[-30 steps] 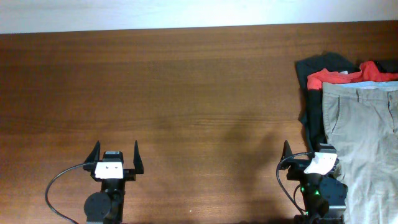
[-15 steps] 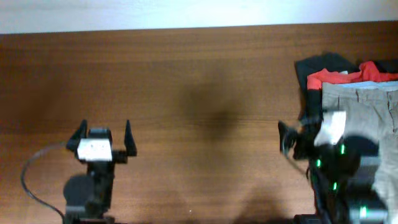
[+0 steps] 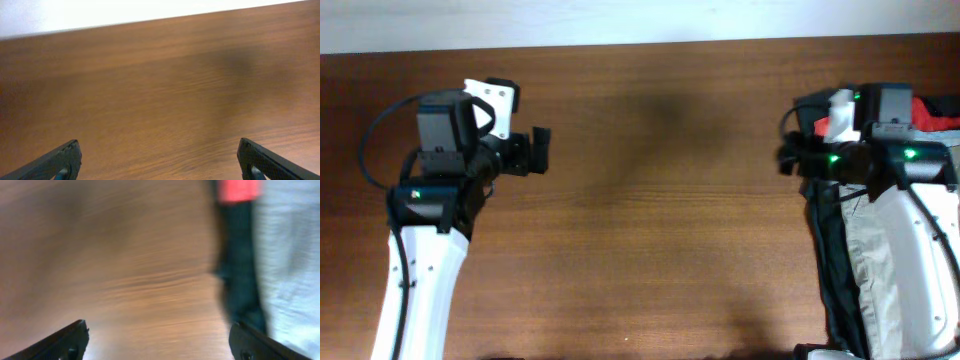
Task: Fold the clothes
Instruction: 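Grasp the khaki shorts on top of the clothes pile with the right gripper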
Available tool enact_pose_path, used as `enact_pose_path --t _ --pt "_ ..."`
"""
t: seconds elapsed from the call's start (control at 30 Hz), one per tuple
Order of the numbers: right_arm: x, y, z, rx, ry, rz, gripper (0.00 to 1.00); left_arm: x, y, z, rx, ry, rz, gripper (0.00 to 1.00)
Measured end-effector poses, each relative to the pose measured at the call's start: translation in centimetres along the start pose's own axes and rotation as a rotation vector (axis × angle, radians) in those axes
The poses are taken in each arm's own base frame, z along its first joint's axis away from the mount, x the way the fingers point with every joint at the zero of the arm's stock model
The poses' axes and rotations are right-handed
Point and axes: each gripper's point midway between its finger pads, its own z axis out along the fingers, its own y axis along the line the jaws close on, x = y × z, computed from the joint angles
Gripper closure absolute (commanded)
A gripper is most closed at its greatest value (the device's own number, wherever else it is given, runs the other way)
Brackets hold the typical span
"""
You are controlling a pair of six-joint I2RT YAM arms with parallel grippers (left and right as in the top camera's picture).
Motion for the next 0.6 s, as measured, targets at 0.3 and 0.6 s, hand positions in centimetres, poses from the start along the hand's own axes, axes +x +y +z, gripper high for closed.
enact_pose_path --t 0.3,0.6 --pt "4.1 -17.6 13.1 0.434 0.33 0.459 0.27 3.6 0.9 5.1 0.071 0.167 -0.128 0.01" --pt "2.7 -15.7 15.5 0.384 0.322 0.193 0.37 4.2 0.8 5.9 0.08 0.19 -0.133 0.01"
